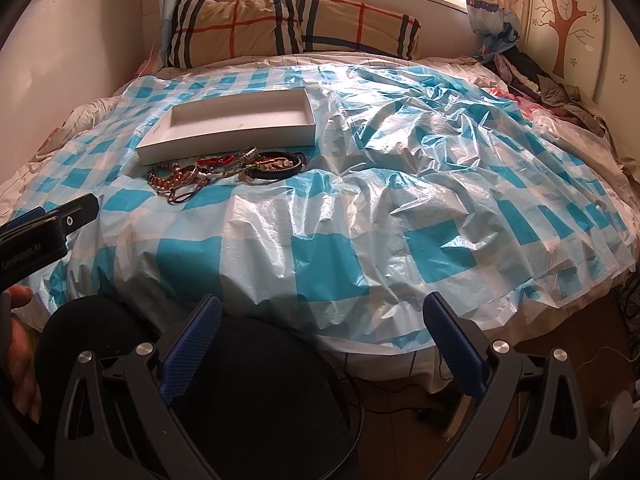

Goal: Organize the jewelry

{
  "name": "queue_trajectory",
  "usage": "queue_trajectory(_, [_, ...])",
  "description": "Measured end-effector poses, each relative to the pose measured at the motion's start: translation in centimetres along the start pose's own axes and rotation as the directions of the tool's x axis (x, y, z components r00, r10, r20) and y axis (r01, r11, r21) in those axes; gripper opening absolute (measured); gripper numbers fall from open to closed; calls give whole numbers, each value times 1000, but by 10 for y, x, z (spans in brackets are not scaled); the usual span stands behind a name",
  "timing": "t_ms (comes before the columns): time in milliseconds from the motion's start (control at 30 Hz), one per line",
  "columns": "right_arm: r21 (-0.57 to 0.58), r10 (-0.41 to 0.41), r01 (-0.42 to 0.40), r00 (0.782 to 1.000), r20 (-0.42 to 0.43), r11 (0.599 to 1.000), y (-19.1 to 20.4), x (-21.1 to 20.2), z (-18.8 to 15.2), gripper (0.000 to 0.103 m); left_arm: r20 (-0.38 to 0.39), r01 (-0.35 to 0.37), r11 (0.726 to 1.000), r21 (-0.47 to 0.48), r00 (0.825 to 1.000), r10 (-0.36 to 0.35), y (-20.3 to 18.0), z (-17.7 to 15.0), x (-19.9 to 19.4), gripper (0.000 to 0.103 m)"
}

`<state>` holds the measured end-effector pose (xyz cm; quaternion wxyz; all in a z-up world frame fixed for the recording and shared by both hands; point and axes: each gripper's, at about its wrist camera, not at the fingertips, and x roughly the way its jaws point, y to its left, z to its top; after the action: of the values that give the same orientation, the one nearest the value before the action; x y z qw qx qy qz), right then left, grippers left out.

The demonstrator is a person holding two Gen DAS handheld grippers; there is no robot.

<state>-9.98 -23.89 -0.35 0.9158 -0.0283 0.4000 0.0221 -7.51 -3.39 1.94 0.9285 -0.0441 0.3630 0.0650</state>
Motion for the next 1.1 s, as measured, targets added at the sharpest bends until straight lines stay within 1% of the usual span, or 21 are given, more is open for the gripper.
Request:
queue_trajectory(100, [-13,1,-1,1000,6,1000,2,-2,1,97,2,3,1000,6,1000,-3,-1,1,-1,96])
queue_trajectory(233, [-7,45,-45,999,23,999,1,-7,7,97,3,2,1000,30,1000,-2,-6,3,-3,96])
queue_trajectory(367, [1,70,-70,997,37,998,-2,-3,21,97,-29,17,998,57,999,-16,-11,7,1,96])
queue_trajectory(467, [6,94,-94,995,29,996,-5,4,30,97,-60,58,997,59,997,-55,-9,10,5,96])
queue_trajectory(533, [7,104,-104,995,11,995,-8,11,36,97,-43,79,994,69,996,-76,-6,14,6,96])
queue_trajectory(567, [4,106,-106,994,6,994,-9,15,39,97,-32,77,993,84,997,-74,-5,18,7,96])
queue_trajectory(633, [2,119,-119,992,29,993,-11,20,47,97,-13,64,991,117,998,-63,-3,26,12,96])
queue_trajectory(700, [-2,140,-140,990,35,990,-11,28,56,97,-8,53,990,129,999,-53,0,38,21,96])
queue_trajectory(733, [-16,143,-142,989,48,990,-8,31,61,97,-7,61,990,127,998,-61,2,44,26,96])
queue_trajectory(900, [-50,188,-187,982,26,981,0,59,84,97,-14,85,992,98,996,-84,11,68,62,96])
queue_trajectory(1100, [-111,251,-247,968,27,963,18,93,109,97,-58,103,991,81,993,-98,13,80,111,86])
